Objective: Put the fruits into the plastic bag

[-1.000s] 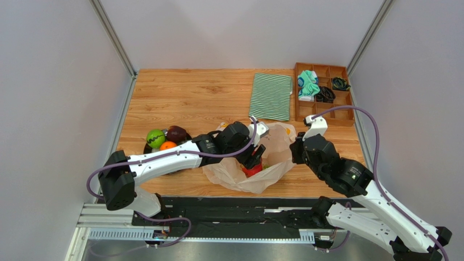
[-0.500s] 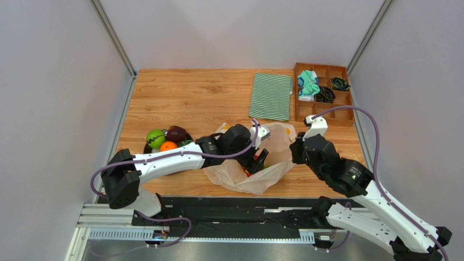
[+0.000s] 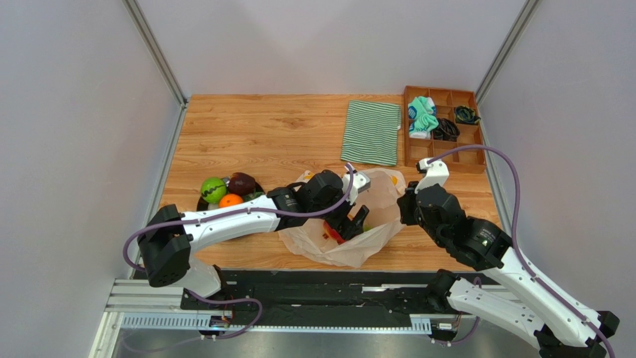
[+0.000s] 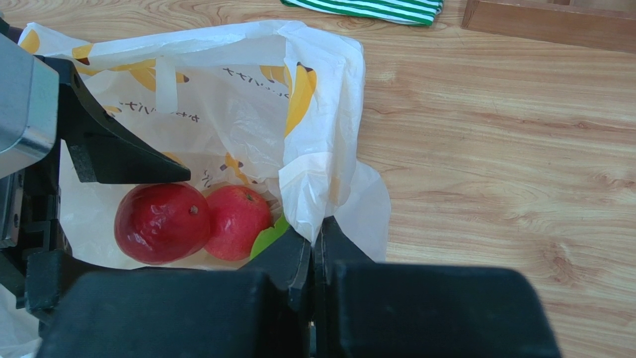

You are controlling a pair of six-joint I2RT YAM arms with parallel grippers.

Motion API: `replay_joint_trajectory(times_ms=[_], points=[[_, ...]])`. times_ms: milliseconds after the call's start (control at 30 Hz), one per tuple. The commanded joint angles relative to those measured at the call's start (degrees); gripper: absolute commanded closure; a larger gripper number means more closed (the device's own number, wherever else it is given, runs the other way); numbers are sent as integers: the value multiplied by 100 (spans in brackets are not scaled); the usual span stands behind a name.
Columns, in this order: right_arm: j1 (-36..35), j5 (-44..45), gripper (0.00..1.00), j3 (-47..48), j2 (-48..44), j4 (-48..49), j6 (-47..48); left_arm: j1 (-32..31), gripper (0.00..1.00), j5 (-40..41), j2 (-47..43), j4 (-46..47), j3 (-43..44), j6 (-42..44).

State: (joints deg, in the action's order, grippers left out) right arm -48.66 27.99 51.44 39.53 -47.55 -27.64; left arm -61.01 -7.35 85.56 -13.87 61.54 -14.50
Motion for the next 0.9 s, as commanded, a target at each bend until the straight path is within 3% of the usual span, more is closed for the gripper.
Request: replay_joint_trajectory(times_ms=[0, 167, 433, 633, 867], points=[[15, 119, 100, 50, -59, 9, -66, -7, 4, -327, -530, 375, 86, 167], [15, 119, 100, 59, -42, 0, -66, -7, 4, -996, -1163, 998, -45, 395], [6, 102, 100, 42, -24, 0, -75, 142, 2, -610, -2227, 1132, -28, 905], [15, 102, 100, 42, -33, 0, -75, 1318, 1, 655, -3571, 1027, -616, 221], [15, 102, 100, 59, 29, 44, -31, 3303, 1, 1675, -4898, -368, -1302, -597]])
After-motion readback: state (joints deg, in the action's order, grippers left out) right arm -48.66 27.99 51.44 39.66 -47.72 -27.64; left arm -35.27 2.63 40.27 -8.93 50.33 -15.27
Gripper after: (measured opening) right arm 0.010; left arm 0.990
